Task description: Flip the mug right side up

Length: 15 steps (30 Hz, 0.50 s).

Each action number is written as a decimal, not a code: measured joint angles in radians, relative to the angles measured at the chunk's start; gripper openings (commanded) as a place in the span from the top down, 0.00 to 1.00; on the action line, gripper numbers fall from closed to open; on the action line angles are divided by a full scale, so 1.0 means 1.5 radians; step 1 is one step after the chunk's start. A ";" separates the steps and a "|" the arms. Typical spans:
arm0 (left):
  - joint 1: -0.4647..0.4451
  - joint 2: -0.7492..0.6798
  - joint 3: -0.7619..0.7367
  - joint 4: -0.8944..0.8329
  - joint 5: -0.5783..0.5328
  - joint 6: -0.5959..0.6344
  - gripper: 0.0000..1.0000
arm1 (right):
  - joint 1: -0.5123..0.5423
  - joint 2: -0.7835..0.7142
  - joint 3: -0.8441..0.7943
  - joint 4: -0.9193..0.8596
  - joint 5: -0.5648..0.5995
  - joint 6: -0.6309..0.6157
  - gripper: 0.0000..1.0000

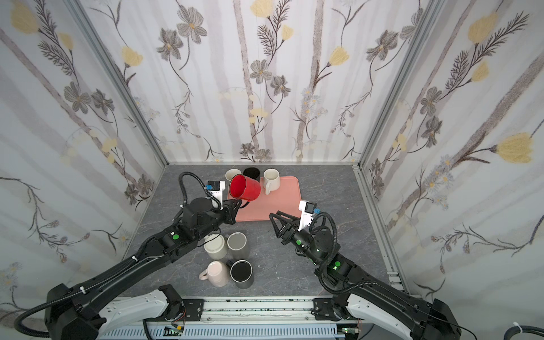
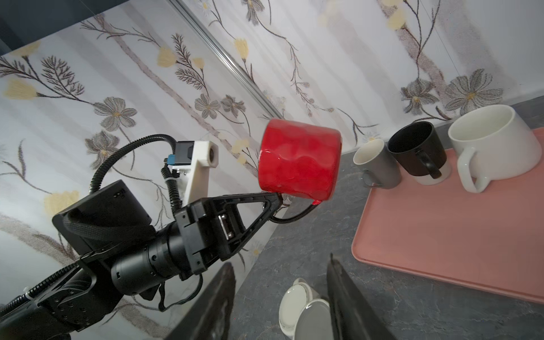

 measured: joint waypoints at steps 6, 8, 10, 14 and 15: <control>0.058 0.081 -0.010 -0.023 -0.041 0.004 1.00 | -0.012 -0.029 -0.019 -0.036 0.011 0.000 0.48; 0.074 0.111 -0.011 -0.022 -0.055 0.007 1.00 | -0.017 -0.033 -0.024 -0.041 0.011 0.000 0.48; 0.083 0.146 -0.010 -0.020 -0.060 0.018 1.00 | -0.022 -0.038 -0.028 -0.046 0.011 0.000 0.48; 0.096 0.203 -0.004 -0.018 -0.065 0.023 1.00 | -0.034 -0.049 -0.033 -0.057 0.010 0.000 0.47; 0.097 0.215 0.000 -0.017 -0.068 0.024 1.00 | -0.037 -0.050 -0.033 -0.061 0.007 0.000 0.47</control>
